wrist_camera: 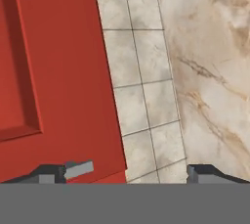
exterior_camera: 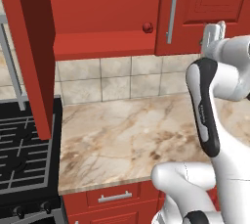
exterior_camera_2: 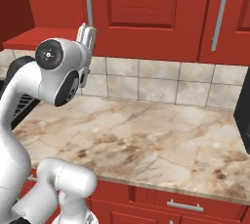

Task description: Pick the bell pepper from the counter and place it in the cabinet. Then close the cabinet.

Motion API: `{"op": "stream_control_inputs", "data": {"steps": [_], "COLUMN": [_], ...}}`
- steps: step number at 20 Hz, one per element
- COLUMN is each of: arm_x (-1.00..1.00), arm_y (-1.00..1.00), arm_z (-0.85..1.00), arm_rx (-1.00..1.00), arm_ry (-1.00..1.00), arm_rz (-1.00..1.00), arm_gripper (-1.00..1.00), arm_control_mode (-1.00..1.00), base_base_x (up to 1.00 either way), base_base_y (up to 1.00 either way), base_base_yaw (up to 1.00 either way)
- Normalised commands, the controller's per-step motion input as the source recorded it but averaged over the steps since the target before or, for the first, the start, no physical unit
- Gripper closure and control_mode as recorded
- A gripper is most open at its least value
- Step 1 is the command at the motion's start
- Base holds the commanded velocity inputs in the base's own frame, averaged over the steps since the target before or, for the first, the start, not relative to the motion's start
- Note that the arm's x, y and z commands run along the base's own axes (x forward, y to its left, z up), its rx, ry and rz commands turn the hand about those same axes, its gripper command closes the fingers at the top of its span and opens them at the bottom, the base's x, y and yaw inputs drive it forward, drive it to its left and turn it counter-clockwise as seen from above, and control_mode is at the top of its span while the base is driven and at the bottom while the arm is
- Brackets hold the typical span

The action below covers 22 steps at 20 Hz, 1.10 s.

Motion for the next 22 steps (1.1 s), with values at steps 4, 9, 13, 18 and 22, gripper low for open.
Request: {"op": "stream_control_inputs", "data": {"steps": [4,9,13,18,22], "arm_x": [-0.81,-0.55,-0.45,-0.27,-0.27], "arm_y": [0.73,0.98,0.82,0.67,0.64], "arm_z": [-0.17,-0.42,-0.49,-0.65,-0.62], "arm_rx": [-0.01,-0.07,-0.05,-0.01,-0.01], "arm_ry": [0.2,0.15,0.01,-0.05,-0.15], "arm_rz": [0.11,0.12,0.13,0.13,0.13], "arm_gripper": [-1.0,-1.0,-1.0,-1.0,-1.0], "arm_control_mode": [-1.0,-1.0,-1.0,-1.0,-1.0], "base_base_x": [0.0,0.0,0.0,0.0,0.0], "base_base_y": [0.0,0.0,0.0,0.0,0.0], "base_base_yaw": [0.0,0.0,0.0,0.0,0.0]}}
